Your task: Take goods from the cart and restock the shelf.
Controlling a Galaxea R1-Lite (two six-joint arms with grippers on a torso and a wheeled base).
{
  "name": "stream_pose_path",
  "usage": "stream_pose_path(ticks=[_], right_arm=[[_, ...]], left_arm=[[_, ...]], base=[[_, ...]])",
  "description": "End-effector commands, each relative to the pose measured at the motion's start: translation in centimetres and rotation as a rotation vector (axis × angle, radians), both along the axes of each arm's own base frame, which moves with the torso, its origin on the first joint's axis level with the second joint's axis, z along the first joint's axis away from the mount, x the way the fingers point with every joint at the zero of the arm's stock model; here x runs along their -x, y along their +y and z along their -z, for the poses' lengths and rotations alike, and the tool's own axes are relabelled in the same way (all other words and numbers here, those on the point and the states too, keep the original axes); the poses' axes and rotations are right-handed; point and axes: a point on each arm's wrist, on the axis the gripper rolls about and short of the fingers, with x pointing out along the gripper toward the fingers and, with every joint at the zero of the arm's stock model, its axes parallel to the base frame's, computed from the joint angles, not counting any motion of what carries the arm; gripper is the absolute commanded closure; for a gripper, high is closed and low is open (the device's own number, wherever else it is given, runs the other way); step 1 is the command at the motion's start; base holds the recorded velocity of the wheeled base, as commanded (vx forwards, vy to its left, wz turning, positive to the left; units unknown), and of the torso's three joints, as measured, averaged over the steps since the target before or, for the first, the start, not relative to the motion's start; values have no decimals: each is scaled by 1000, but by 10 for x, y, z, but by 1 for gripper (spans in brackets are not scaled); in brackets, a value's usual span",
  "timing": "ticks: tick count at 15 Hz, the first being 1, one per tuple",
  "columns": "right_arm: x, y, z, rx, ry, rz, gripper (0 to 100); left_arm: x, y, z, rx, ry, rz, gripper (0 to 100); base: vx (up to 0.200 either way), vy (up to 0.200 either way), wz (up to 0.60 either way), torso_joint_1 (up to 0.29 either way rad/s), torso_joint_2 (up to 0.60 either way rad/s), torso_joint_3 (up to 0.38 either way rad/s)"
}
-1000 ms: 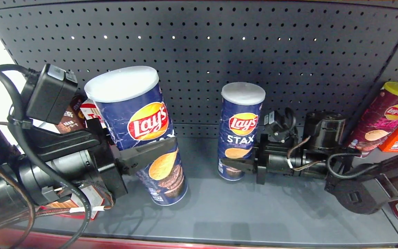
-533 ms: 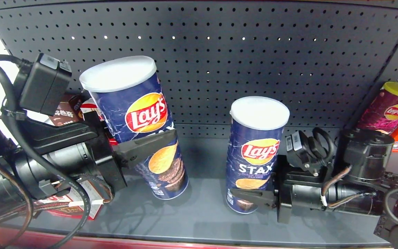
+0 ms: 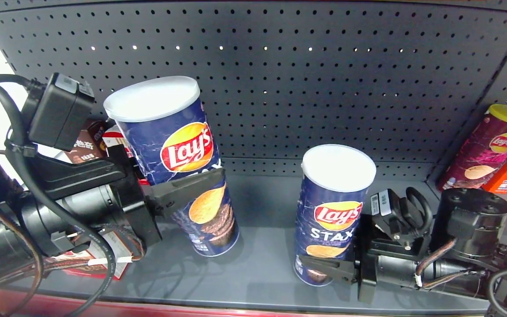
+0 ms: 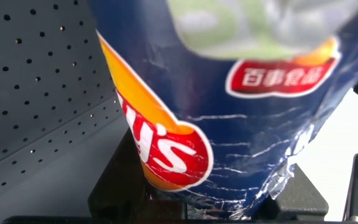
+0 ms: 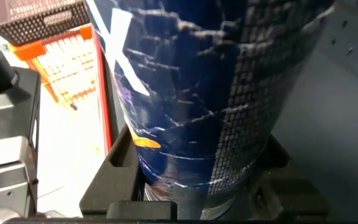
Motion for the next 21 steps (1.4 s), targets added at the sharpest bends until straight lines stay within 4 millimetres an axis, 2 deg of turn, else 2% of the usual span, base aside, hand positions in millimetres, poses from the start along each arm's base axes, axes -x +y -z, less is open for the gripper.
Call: stream_pose_path(ticks=[1,6,13,14,19,21], right_arm=[[-2,2,8,19,26,0,100],[-11,7,24,49,66,3,100],[-16,8,28,55,70,8,100],[-16,8,28,56,69,9,0],[-7,-4,17,40,41,48,0],[8,-17,-3,-2,-17,63,0]], left_arm=[[0,0,1,-3,4,0,100],[0,0,1,-2,3,-2,100],[0,0,1,-3,4,1,100],[1,0,2,-3,4,1,100],[1,0,3,-5,8,1,100],[2,0,3,-5,8,4,100]], base=[[0,0,0,0,0,0],[0,0,0,0,0,0],[0,0,0,0,0,0],[0,0,0,0,0,0],[0,0,0,0,0,0],[0,0,0,0,0,0]])
